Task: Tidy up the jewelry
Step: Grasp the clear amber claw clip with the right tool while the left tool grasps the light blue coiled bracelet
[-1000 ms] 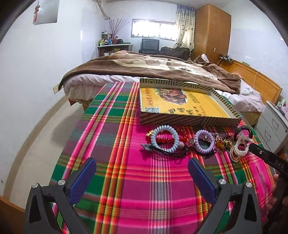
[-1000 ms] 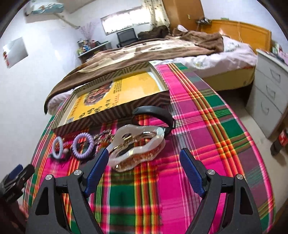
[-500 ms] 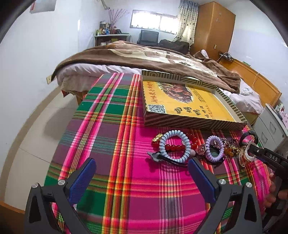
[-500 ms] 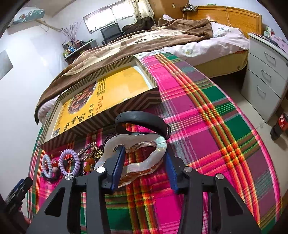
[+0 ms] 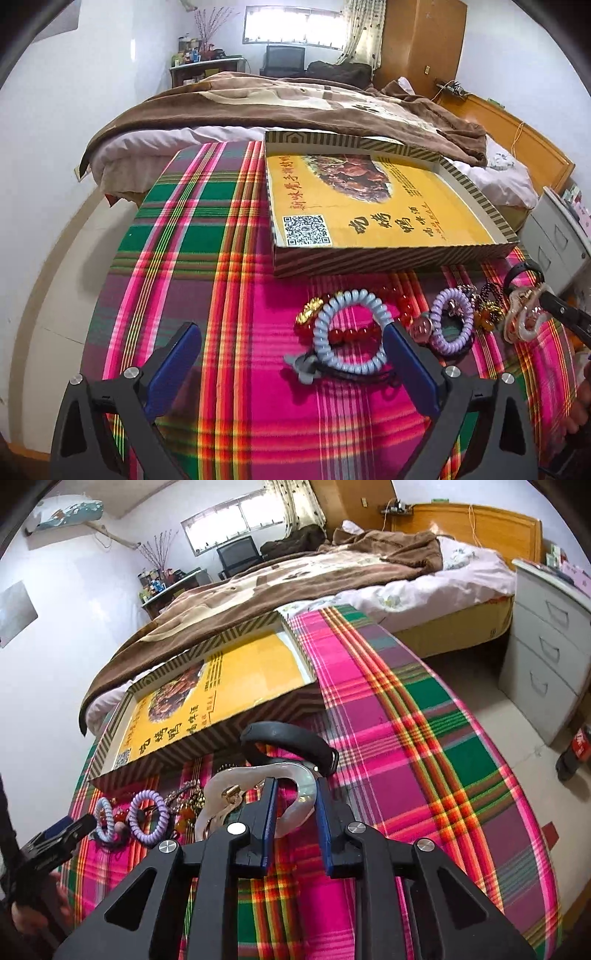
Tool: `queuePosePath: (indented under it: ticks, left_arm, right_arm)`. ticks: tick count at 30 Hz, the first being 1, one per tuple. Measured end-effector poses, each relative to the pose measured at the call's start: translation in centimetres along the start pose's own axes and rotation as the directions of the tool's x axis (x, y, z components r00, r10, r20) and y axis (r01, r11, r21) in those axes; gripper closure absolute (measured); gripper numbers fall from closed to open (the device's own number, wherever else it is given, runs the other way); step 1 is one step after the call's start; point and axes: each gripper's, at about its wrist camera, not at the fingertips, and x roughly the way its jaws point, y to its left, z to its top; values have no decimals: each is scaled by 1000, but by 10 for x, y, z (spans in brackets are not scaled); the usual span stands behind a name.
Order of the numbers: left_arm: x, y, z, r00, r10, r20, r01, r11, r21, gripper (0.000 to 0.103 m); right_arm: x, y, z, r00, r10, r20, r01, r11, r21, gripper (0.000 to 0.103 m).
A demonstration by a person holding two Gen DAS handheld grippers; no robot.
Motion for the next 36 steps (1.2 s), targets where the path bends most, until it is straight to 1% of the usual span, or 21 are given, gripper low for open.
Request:
queuePosePath:
  ticks: [2, 3, 4, 6, 10, 13, 16, 18, 19, 20, 21, 22, 23, 24, 25, 26, 30, 32, 33, 35, 36]
  left_arm:
    - [3, -1, 4, 1000, 2, 0, -2, 1000, 8, 4]
    - [4, -1, 4, 1000, 5, -2, -5, 1000, 8, 4]
    - [5, -2, 5, 1000, 4, -4, -4, 1000, 10, 4]
    - [8, -2, 6, 1000, 2, -10, -2, 1000, 11, 4]
    - [14, -5, 6, 999, -12, -29, 13, 1000, 17, 4]
    - [15, -6, 8, 1000, 2, -19, -2, 1000, 23, 4]
    - [17, -8, 10, 1000, 0, -25, 0, 1000, 24, 4]
    - [16, -8, 11, 1000, -13, -26, 13, 1000, 14, 9]
    - [16, -9, 11, 1000, -18, -25, 19, 1000, 17, 13]
    - [15, -9, 11, 999, -24, -22, 25, 1000, 19, 16]
    - [16, -10, 11, 999, -28, -22, 28, 999, 20, 17]
    - [15, -10, 12, 999, -30, -20, 31, 999, 21, 22]
    - [15, -10, 12, 999, -30, -17, 31, 999, 22, 31]
    - [16, -11, 13, 999, -26, -20, 26, 999, 27, 34]
    - [18, -12, 13, 999, -28, -29, 29, 999, 32, 40]
    - [20, -12, 13, 999, -35, -37, 36, 999, 33, 46]
    - [24, -15, 12, 997, -50, -53, 52, 998, 38, 53]
    - [25, -17, 11, 997, -55, -57, 58, 997, 44, 65]
    - [24, -18, 11, 997, -47, -59, 50, 998, 48, 77]
    - [21, -19, 10, 998, -42, -50, 46, 997, 63, 86]
    - [18, -19, 10, 998, -48, -45, 51, 997, 56, 87]
  right_arm:
    - [3, -1, 0, 1000, 8, -29, -8, 1000, 10, 82]
    - [4, -2, -1, 999, 8, -34, -7, 1000, 19, 79]
    - [5, -1, -2, 999, 2, -37, -1, 1000, 17, 71]
    - [7, 1, -2, 999, -9, -39, 9, 1000, 16, 58]
    - [16, 5, 0, 998, -3, -70, 5, 999, 32, 56]
    - [24, 6, 2, 995, -20, -103, 25, 999, 45, 53]
    - [24, 3, 1, 996, -15, -83, 21, 997, 70, 52]
    - [21, 1, 0, 997, -7, -73, 12, 997, 70, 53]
    - [20, 1, -1, 998, -7, -66, 12, 998, 63, 56]
    - [18, 0, -1, 999, 0, -52, 3, 998, 59, 58]
    - [14, -1, -1, 999, 3, -38, -1, 998, 57, 61]
    - [11, -1, -1, 1000, -2, -28, 4, 999, 50, 64]
    - [9, -1, 0, 1000, 0, -18, 1, 999, 39, 65]
    - [6, 0, 0, 1000, -4, -4, 4, 1000, 28, 80]
    - [1, -1, 1, 1000, 14, 12, -15, 1000, 23, 81]
    - [0, 0, 2, 1000, 16, 11, -16, 1000, 20, 82]
    - [1, -4, 0, 999, 37, 2, -37, 999, 39, 82]
    - [0, -6, 1, 999, 42, 6, -42, 998, 43, 82]
    - [-2, -7, 0, 999, 44, 13, -45, 998, 42, 82]
    - [-6, -7, 0, 998, 58, 28, -59, 998, 36, 83]
    - [-8, -7, -1, 997, 65, 34, -67, 997, 36, 83]
